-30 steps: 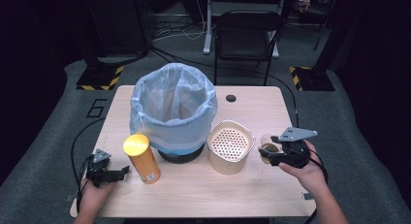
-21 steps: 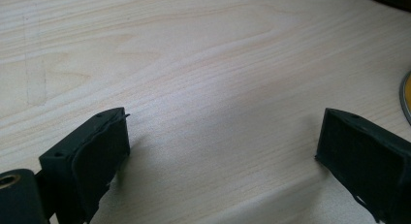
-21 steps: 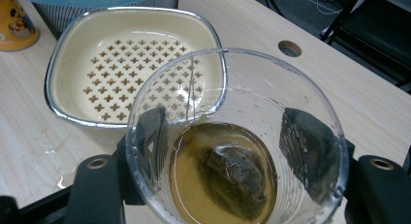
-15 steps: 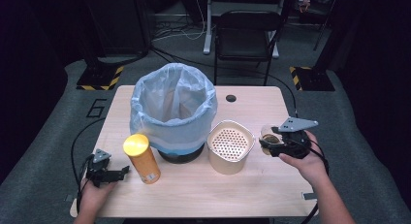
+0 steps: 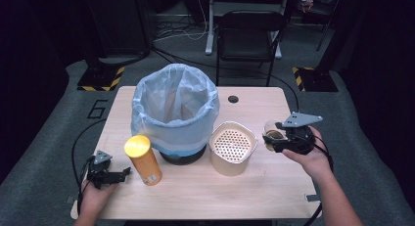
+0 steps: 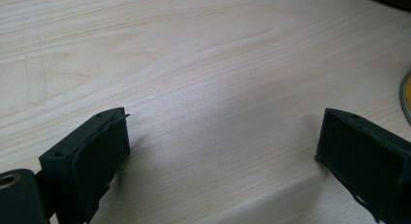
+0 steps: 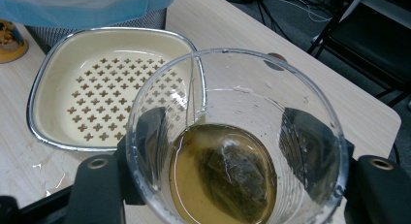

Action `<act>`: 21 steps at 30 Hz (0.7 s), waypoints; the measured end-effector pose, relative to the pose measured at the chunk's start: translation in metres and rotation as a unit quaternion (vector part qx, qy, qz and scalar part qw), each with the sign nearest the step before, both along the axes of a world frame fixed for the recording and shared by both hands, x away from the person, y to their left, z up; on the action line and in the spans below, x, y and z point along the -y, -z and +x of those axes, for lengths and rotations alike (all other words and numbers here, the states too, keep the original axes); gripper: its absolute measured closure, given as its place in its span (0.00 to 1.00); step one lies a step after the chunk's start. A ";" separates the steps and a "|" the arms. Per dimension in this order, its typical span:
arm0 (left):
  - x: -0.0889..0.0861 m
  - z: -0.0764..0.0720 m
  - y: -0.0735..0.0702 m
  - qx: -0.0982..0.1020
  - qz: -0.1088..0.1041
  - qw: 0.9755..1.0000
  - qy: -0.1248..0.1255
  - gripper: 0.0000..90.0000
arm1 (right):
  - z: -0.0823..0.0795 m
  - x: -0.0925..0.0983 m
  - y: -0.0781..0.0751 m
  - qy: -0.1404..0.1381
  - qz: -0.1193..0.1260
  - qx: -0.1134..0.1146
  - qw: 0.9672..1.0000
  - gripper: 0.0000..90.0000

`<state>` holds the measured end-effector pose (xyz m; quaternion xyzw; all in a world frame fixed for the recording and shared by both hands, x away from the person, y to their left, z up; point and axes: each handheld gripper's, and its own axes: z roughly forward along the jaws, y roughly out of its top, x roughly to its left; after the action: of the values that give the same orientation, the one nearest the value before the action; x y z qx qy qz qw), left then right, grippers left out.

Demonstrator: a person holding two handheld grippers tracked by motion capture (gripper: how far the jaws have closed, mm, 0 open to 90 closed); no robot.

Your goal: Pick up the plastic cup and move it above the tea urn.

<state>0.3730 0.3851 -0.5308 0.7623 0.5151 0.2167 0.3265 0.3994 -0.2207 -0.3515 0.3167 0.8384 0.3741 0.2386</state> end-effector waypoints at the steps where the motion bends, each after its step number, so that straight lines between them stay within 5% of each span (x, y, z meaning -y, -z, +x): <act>1: 0.000 0.000 0.000 0.000 0.000 1.000 0.000 0.05 | 0.000 0.000 0.000 0.000 0.000 0.000 1.000 0.38; 21: 0.000 0.000 0.001 0.004 0.000 1.000 -0.002 0.05 | 0.020 -0.003 -0.020 -0.007 -0.011 0.021 1.000 0.38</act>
<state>0.3735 0.3848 -0.5315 0.7604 0.5150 0.2204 0.3286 0.4190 -0.2173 -0.3312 0.3003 0.8395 0.3733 0.2564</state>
